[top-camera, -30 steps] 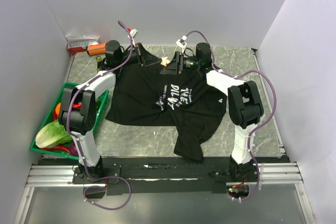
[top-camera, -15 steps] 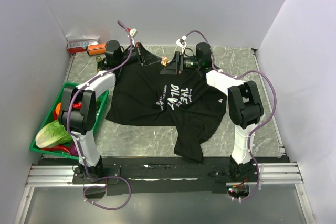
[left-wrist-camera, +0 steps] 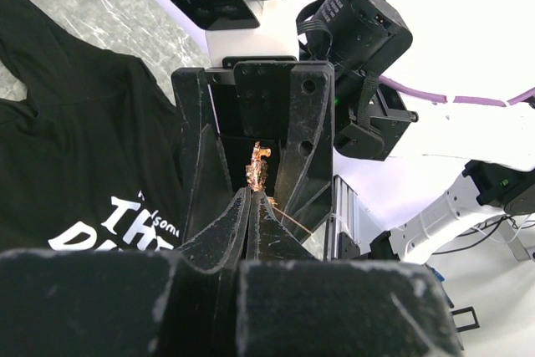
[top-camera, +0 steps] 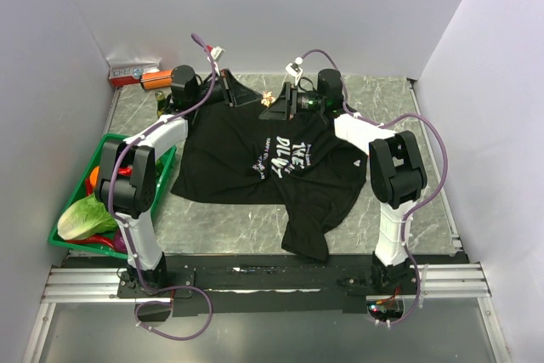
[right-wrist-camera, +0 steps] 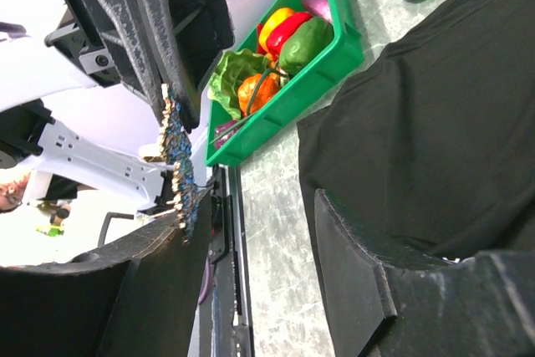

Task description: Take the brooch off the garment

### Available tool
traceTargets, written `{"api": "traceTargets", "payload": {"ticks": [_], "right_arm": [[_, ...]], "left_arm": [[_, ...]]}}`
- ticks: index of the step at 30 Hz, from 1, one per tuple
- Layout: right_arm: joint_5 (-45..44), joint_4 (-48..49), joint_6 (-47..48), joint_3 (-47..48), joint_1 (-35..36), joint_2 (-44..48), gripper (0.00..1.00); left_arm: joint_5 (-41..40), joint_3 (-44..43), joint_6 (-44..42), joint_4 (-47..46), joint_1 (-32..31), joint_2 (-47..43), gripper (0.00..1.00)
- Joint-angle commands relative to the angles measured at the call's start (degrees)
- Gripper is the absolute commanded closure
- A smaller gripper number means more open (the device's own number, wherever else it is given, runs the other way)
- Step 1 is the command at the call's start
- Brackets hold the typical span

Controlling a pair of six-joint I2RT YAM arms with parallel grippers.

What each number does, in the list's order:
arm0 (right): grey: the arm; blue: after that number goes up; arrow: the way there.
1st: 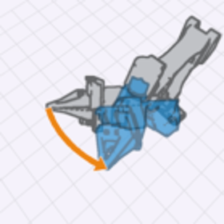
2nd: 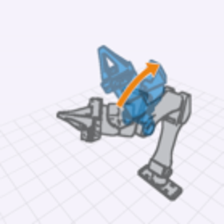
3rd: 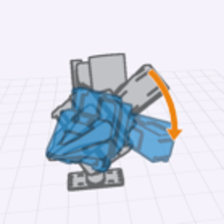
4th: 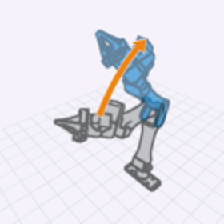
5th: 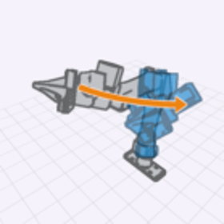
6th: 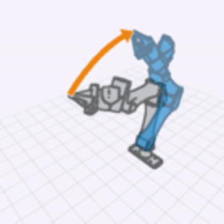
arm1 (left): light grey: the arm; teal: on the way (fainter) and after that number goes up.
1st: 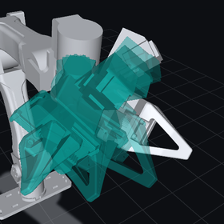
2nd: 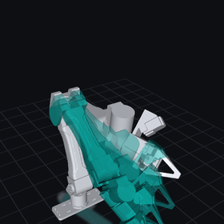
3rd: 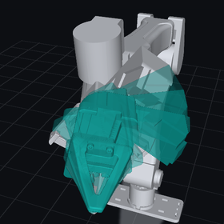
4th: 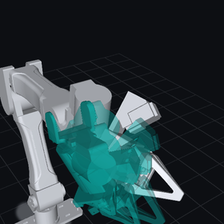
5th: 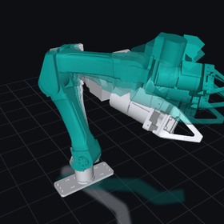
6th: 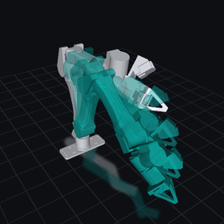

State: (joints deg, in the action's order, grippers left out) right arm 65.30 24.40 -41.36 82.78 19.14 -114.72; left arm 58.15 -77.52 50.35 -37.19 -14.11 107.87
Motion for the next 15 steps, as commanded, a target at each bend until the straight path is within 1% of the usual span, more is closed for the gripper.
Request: {"api": "traceTargets", "payload": {"ticks": [1, 10, 15], "right_arm": [[-1.75, 2.05, -0.65, 0.19, -0.85, 1.78, 0.40], [-2.81, 1.00, -2.14, -0.17, -3.22, 2.39, 0.37], [-3.95, 0.91, -4.07, -0.43, -3.40, 2.66, 0.35]], "left_arm": [[0.73, -0.53, -0.16, -3.59, -0.57, 0.49, 0.99], [4.16, 0.52, -0.60, -4.38, -0.57, -0.56, 0.99], [5.22, 1.40, -0.60, -5.00, -0.74, -0.65, 0.99]]}}
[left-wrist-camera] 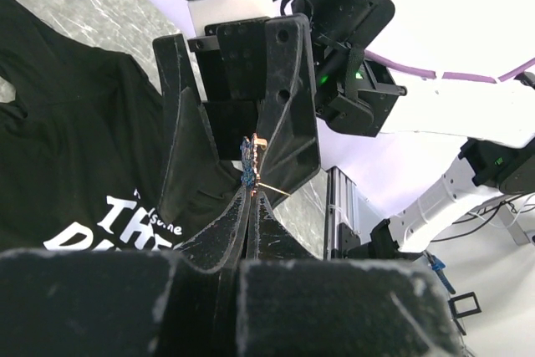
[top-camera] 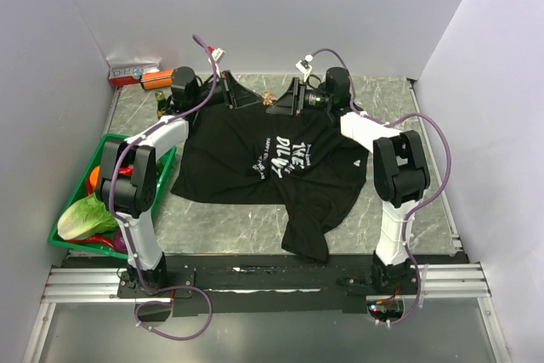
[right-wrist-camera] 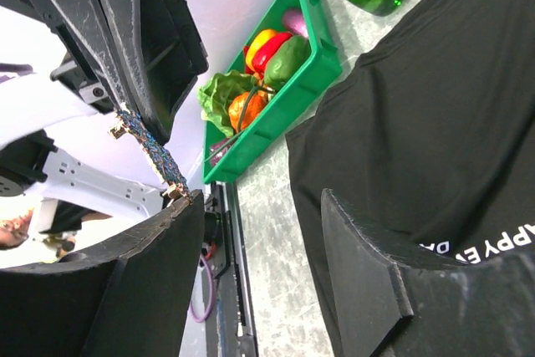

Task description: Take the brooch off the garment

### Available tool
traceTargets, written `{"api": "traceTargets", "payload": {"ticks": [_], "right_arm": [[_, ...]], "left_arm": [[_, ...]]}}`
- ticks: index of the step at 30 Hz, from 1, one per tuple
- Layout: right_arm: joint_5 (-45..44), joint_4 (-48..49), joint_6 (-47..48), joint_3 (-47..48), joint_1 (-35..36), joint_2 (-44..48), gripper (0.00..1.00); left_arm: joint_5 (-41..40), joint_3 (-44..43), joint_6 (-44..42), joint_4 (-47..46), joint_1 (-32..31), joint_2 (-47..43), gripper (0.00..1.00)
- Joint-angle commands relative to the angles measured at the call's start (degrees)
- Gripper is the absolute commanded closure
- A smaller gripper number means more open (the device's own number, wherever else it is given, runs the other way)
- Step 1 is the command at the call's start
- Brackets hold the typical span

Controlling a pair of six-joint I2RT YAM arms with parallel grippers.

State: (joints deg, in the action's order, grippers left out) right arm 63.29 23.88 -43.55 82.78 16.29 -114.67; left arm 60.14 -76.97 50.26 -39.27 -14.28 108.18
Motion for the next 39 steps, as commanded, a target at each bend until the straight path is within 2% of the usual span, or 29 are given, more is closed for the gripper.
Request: {"api": "traceTargets", "payload": {"ticks": [1, 6, 14, 29, 33, 39], "right_arm": [[-2.03, 1.61, -2.15, -0.43, -0.56, 2.70, 0.34], [-1.94, 1.35, -2.77, -1.66, -0.39, 3.23, 0.33], [-0.62, -0.94, -1.02, -5.53, -0.39, 3.67, 0.33], [0.70, -2.00, 0.22, -2.01, -0.83, 0.06, 0.32], [2.97, 0.45, 0.75, -0.96, -0.91, -0.20, 0.32], [11.59, 4.15, 2.59, -0.08, -3.36, 1.73, 0.30]], "left_arm": [[3.32, 1.03, -0.34, -3.18, -0.57, -0.95, 0.99], [1.92, 3.31, 1.06, -5.46, -0.75, -0.61, 0.99], [0.33, 5.34, 8.36, -13.54, -1.18, 3.78, 0.99], [3.58, 6.65, 8.28, -15.32, -1.54, 6.34, 0.99], [3.85, 7.97, 11.78, -18.56, -1.54, 7.48, 0.99], [4.72, 9.38, 15.30, -20.85, -1.45, 9.50, 0.99]]}}
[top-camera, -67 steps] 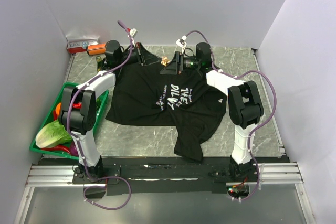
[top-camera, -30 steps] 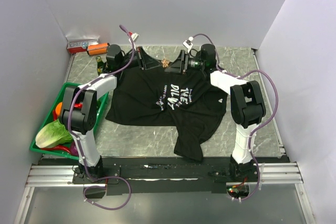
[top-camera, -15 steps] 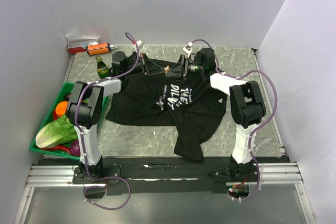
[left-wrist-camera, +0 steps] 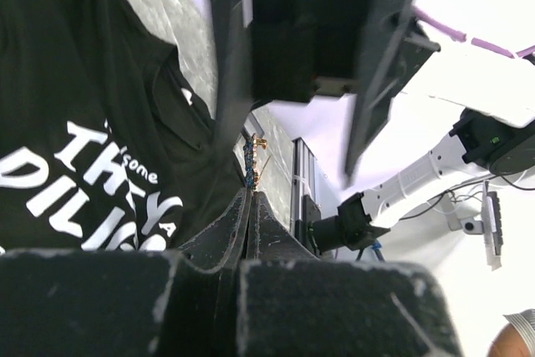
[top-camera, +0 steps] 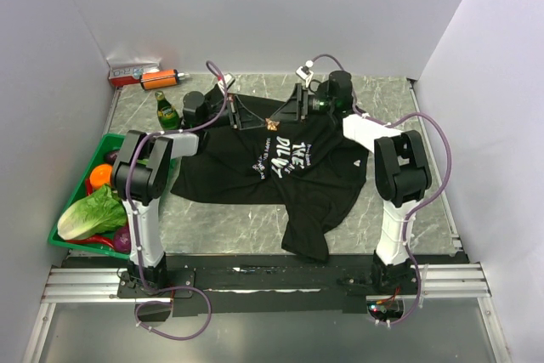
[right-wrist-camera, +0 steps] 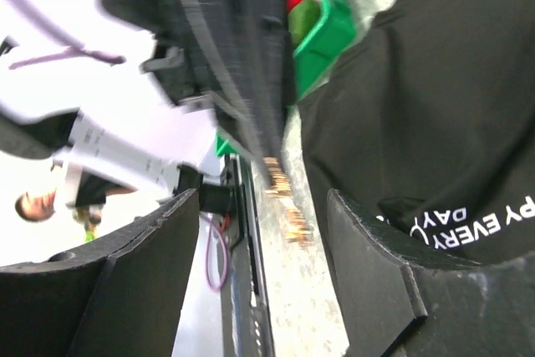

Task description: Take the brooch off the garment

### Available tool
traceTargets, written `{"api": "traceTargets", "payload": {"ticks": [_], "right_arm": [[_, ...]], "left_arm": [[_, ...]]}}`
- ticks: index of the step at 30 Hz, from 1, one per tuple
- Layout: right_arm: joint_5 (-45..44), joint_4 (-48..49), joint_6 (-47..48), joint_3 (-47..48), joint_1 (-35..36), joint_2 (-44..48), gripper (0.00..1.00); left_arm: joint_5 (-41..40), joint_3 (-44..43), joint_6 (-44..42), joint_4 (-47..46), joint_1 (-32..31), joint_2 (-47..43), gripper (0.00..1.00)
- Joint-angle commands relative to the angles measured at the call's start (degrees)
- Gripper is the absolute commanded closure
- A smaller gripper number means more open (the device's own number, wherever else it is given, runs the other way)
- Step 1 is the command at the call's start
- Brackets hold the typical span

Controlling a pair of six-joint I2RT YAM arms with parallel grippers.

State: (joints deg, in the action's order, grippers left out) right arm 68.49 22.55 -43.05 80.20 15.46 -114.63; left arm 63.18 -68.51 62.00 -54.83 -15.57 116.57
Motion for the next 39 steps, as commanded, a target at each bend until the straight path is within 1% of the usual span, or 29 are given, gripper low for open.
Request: {"api": "traceTargets", "payload": {"ticks": [1, 3, 6, 7, 8, 9, 14, 16, 20, 21, 22, 24, 25, 27, 29, 33, 35, 37, 39], "right_arm": [[6.83, 5.40, 2.61, 1.98, -3.15, 2.39, 0.30], [7.62, 4.62, 3.67, 1.01, -4.12, 3.00, 0.30], [8.59, -2.04, 10.15, -0.83, -5.88, 3.80, 0.32], [8.68, -4.15, 14.61, -1.53, -6.32, 3.71, 0.33], [9.11, -7.57, 16.49, -1.89, -6.24, 3.54, 0.34], [9.12, -8.65, 17.98, -1.98, -6.24, 3.36, 0.35], [9.21, -4.79, 17.20, -2.69, -5.19, 0.90, 0.39], [9.38, -7.68, 20.87, -0.94, -4.48, 0.37, 0.39], [11.31, -10.94, 24.58, 1.09, -2.64, 0.11, 0.39], [11.40, -12.42, 25.90, 1.27, -2.28, 0.46, 0.38], [10.88, -17.75, 30.52, 1.97, -1.93, 0.72, 0.37], [10.26, -22.26, 37.64, 2.41, -1.06, 1.60, 0.37], [10.35, -26.28, 39.16, 2.24, -0.79, 2.04, 0.37], [10.52, -27.64, 40.67, 1.10, -0.70, 3.00, 0.37], [11.05, -28.25, 40.94, 0.31, -0.79, 3.80, 0.37], [10.61, -35.37, 49.18, 0.74, -0.79, 5.38, 0.37], [10.44, -37.22, 50.34, 1.01, -0.61, 5.56, 0.37], [10.44, -36.61, 49.82, 0.74, -0.35, 5.73, 0.38], [9.91, -36.61, 49.90, 0.66, 0.00, 5.82, 0.41]], "left_arm": [[1.95, 2.05, 4.27, -5.81, -0.16, 1.46, 0.99], [1.34, 3.81, 6.19, -8.09, -0.25, 1.90, 0.99], [1.51, 6.10, 7.52, -9.94, -0.51, 2.08, 0.99], [1.68, 6.72, 7.70, -10.38, -0.60, 2.08, 0.99], [2.47, 6.90, 8.31, -10.91, -0.77, 2.08, 0.99], [2.74, 6.99, 8.58, -12.05, -0.86, 2.08, 0.99], [5.55, 7.25, 6.39, -11.53, -2.09, 0.85, 0.99], [6.08, 7.86, 5.51, -10.74, -2.35, 0.06, 0.99], [6.34, 8.13, 4.10, -9.33, -2.71, -1.00, 0.99], [6.26, 8.13, 4.27, -9.59, -2.71, -1.08, 0.99], [6.26, 7.87, 4.27, -9.33, -2.71, -1.17, 0.99], [6.17, 7.52, 4.36, -9.33, -2.71, -1.17, 0.99], [5.82, 7.86, 4.88, -9.94, -2.80, -1.17, 0.99], [5.47, 8.39, 6.38, -11.70, -2.80, -1.17, 0.99], [5.64, 8.31, 5.51, -10.75, -2.80, -1.35, 0.99], [5.73, 7.08, 5.77, -11.09, -2.80, -1.35, 0.99], [5.82, 6.46, 6.03, -11.09, -2.80, -1.09, 0.99], [5.73, 5.76, 6.21, -11.27, -2.80, -0.56, 0.99], [5.38, 5.58, 6.29, -11.35, -2.80, -0.38, 0.99]]}}
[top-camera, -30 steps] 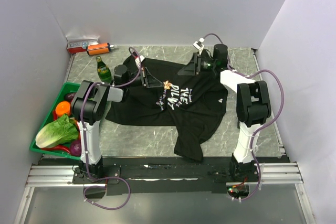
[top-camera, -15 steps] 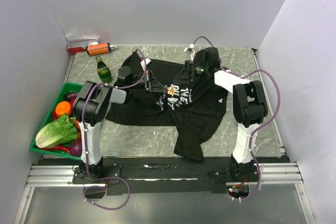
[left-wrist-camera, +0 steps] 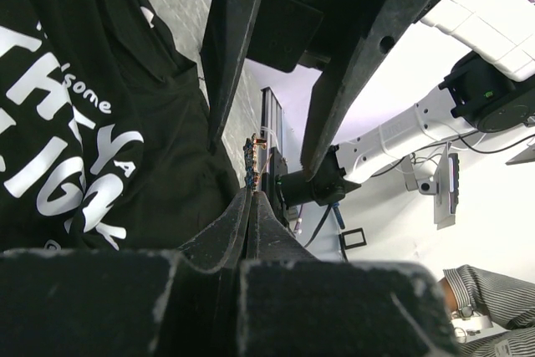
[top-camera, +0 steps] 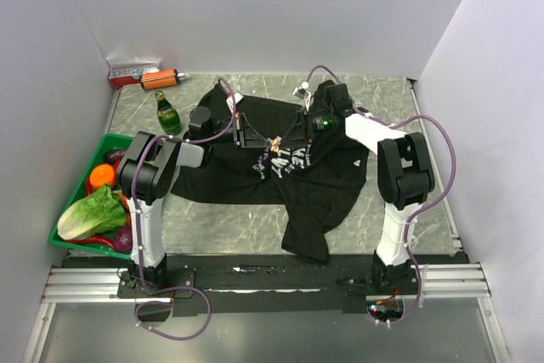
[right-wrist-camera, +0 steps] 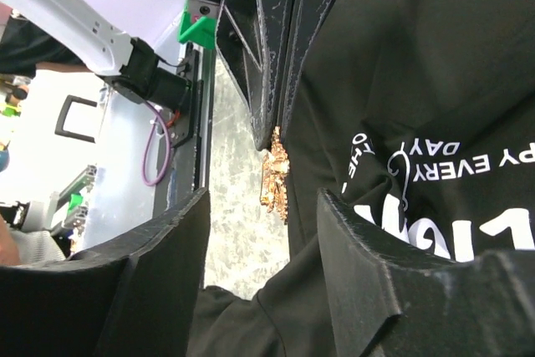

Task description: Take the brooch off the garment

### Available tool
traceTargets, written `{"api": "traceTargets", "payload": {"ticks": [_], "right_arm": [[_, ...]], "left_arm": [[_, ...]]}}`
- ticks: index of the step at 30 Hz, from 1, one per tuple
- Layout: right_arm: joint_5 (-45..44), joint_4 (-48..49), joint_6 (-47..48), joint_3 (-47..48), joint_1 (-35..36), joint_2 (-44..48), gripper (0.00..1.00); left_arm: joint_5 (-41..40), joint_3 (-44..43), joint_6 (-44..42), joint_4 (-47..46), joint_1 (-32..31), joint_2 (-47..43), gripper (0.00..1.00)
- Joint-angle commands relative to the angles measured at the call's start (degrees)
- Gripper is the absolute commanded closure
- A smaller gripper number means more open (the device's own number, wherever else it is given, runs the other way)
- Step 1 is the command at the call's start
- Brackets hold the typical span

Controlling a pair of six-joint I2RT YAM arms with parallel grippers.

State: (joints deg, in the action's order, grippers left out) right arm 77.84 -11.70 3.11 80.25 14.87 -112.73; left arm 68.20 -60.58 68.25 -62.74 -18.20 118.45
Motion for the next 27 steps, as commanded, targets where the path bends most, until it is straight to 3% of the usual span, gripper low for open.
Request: {"api": "traceTargets", "payload": {"ticks": [1, 27], "right_arm": [[0.38, -2.62, 3.91, 0.70, 0.77, 4.01, 0.42], [-1.91, 5.20, -7.16, -0.09, 2.88, 1.72, 0.64]], "left_arm": [[0.09, -2.53, 0.04, -3.35, -0.17, -2.18, 0.99], [0.17, -1.74, -0.31, -3.97, -0.17, -2.97, 0.99]]}}
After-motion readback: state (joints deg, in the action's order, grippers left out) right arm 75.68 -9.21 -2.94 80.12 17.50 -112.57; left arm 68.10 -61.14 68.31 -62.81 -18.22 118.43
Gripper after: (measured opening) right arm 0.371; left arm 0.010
